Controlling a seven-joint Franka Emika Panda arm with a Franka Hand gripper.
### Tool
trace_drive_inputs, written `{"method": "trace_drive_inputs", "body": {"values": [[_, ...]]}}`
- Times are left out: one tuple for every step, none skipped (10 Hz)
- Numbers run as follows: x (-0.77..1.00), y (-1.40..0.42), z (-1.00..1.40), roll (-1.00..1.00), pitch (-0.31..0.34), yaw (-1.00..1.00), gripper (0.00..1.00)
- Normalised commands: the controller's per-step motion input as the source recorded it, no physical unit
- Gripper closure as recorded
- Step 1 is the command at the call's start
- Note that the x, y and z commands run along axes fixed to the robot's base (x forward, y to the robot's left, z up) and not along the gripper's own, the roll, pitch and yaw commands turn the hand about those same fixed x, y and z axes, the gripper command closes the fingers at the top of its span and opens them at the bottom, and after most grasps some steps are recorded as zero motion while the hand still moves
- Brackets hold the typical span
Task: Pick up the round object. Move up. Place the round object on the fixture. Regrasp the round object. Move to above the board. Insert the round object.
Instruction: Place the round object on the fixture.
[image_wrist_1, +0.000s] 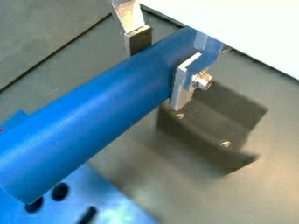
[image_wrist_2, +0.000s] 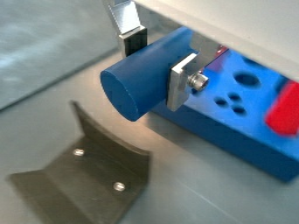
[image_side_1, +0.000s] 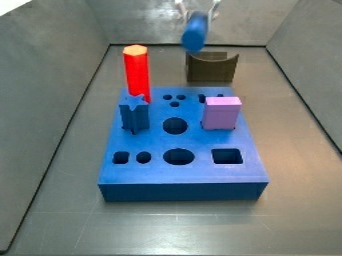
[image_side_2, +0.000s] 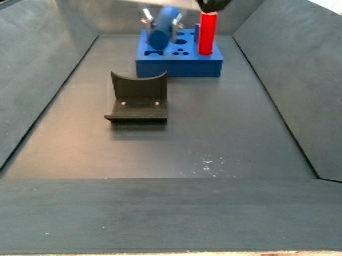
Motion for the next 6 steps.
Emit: {"method": "trace_drive_inputs", "body": {"values": [[0.51, 1.0, 0.41, -1.0, 0.196, 0.41, 1.0], [0.46, 1.0, 0.31, -1.0, 0.249, 0.32, 1.0], [0.45, 1.0, 0.27, -1.0, 0.276, 0.27, 1.0], [0.36, 0.8, 0.15, -1.0, 0.328, 0.18, 1.0], [0.29, 0.63, 0.08, -0.88, 0.322, 0.09, 1.0], [0.2, 0.42, 0.04, -0.68, 0.285, -0.02, 1.0]]}}
